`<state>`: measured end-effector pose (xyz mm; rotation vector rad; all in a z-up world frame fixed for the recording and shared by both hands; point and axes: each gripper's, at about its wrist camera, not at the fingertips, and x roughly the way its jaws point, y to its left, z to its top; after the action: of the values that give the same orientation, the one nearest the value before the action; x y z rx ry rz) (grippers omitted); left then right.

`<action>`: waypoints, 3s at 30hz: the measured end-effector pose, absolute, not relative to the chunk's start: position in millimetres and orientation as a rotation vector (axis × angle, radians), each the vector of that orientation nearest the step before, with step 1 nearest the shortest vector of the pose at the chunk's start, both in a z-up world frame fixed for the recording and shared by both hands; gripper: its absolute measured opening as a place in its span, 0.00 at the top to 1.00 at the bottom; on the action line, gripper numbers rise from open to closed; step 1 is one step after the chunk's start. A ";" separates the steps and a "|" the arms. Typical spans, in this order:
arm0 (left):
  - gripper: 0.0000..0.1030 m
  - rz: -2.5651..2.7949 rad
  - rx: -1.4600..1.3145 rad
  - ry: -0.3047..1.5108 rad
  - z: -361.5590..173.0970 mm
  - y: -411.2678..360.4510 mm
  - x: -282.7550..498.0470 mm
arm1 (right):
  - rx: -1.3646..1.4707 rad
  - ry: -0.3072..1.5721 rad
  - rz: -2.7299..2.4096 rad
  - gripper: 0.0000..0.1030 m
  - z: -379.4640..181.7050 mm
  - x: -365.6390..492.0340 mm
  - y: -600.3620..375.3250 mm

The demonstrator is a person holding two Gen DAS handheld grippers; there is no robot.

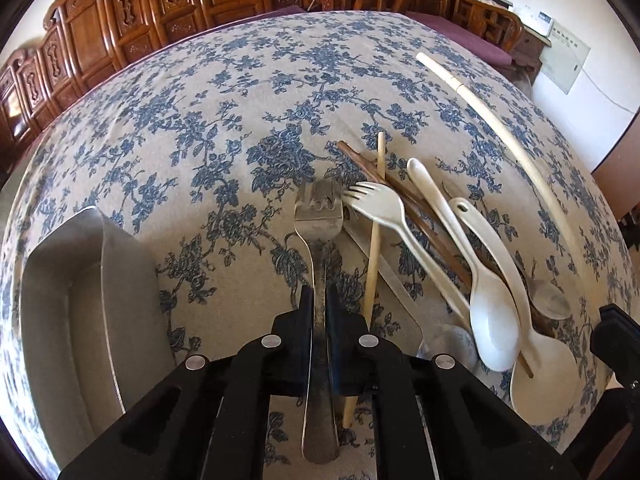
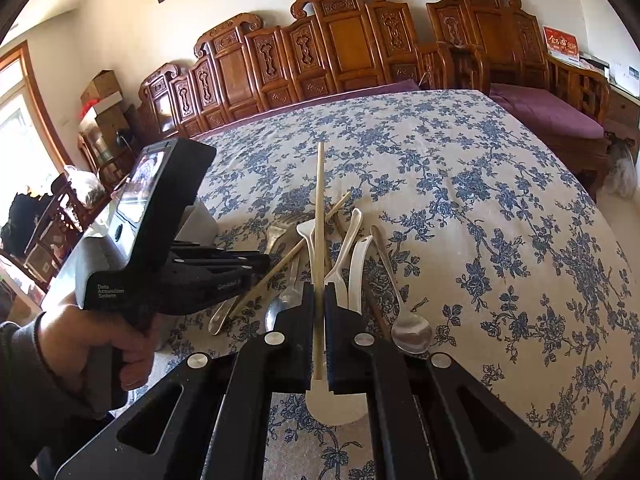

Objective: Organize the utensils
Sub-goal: 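Carry the metal fork into the tray and open the left tool while the right holds the chopstick, then lower the wooden chopstick into the tray and open the right tool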

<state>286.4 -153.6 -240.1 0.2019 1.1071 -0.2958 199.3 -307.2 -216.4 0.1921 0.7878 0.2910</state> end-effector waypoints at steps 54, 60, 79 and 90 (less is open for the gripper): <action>0.94 -0.084 0.112 1.031 -220.8 0.1 249.8 | 0.056 0.794 0.425 0.94 -207.4 194.6 -206.0; 0.94 -0.095 0.078 1.034 -223.8 8.3 251.1 | 0.049 0.797 0.439 0.94 -208.4 194.0 -198.4; 0.94 -0.090 -0.019 0.885 -177.1 52.2 234.5 | -0.005 0.810 0.509 0.94 -193.7 190.6 -144.7; 0.94 -0.088 -0.065 0.852 -166.8 72.7 230.9 | -0.020 0.915 0.549 0.94 -205.9 216.3 -88.4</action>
<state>230.9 72.7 -166.8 -0.0650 0.8521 -0.0877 216.3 -88.4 -205.9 -0.0196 0.9153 0.5490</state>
